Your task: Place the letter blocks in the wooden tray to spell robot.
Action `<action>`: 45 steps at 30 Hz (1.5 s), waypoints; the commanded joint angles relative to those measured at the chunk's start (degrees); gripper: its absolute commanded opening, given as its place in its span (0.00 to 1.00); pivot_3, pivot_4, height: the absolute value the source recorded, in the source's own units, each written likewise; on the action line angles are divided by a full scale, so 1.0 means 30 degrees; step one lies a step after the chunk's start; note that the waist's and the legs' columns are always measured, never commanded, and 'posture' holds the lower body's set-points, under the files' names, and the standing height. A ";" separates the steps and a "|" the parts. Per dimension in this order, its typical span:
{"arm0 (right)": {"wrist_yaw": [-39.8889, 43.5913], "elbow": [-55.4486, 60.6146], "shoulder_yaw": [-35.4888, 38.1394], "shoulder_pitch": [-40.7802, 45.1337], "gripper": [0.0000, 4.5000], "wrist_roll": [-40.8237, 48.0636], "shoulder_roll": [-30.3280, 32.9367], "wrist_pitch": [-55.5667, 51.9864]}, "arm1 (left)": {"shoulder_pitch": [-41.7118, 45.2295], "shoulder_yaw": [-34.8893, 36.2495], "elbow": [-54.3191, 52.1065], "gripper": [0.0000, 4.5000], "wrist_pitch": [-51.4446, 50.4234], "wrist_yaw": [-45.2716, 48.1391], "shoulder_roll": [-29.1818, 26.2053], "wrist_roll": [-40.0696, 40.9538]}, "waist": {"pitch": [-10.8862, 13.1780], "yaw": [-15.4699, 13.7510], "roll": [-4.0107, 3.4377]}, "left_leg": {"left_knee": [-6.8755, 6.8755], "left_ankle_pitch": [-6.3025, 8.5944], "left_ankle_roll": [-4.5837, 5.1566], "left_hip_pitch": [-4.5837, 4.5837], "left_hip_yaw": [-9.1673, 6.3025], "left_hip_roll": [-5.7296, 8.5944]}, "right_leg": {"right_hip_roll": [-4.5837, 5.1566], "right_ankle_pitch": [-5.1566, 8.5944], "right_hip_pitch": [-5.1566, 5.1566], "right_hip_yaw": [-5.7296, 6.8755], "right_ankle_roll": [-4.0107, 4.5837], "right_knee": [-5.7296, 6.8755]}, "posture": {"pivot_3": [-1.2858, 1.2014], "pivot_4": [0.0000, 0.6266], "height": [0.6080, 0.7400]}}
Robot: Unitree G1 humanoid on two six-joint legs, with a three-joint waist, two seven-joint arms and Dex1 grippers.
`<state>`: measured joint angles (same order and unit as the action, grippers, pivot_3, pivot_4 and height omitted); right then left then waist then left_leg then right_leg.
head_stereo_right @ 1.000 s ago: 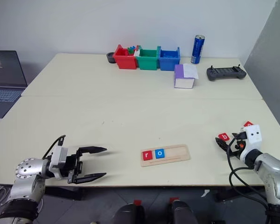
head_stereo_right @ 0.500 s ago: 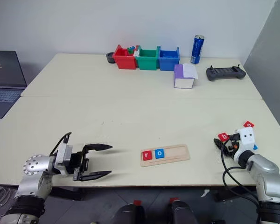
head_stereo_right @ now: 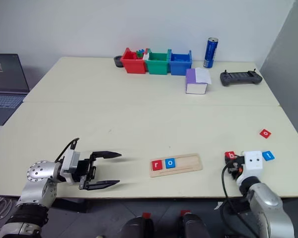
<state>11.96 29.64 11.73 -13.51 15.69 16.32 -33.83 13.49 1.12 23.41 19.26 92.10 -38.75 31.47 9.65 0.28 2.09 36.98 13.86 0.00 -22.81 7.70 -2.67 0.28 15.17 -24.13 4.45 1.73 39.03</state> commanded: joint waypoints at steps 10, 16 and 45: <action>-0.0845 0.1291 -0.1367 0.0731 0.85 -0.0614 -0.0334 -0.1363 | 0.0817 -0.0772 0.0496 1.00 0.0166 0.0135 -0.0729 0.0446 | -0.0013 0.0001 0.0020 | -0.0006 0.0001 0.0001 -0.0006 -0.0007 0.0003 | -0.0005 0.0000 -0.0005 0.0005 0.0000 -0.0010 | 0.52 0.24 1.00; 0.3979 0.0178 0.1269 0.1661 0.98 0.1630 0.4285 -0.1425 | 0.0881 -0.0736 0.0564 1.00 0.0279 0.0135 -0.0639 0.0355 | -0.0012 -0.0003 0.0020 | 0.0006 0.0008 0.0015 -0.0011 0.0009 0.0017 | 0.0001 -0.0001 -0.0002 -0.0008 -0.0002 -0.0019 | 0.52 0.24 1.00; 2.4109 -2.0270 -0.6662 1.3922 0.98 -0.2495 1.1132 1.0979 | -0.0100 0.0854 0.0161 1.00 0.0266 0.0123 -0.0621 0.0093 | 0.0001 0.0013 0.0016 | 0.0028 0.0016 0.0030 0.0021 0.0039 -0.0011 | -0.0018 -0.0002 0.0007 -0.0014 0.0014 0.0003 | 0.52 0.24 1.00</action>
<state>84.34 -30.56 -8.05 27.84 9.04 50.18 -1.58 12.64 2.18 25.33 20.30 92.11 -40.72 31.49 9.65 0.32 2.14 37.07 13.90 0.09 -22.73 7.82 -2.70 0.23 15.16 -24.09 4.41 1.77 39.04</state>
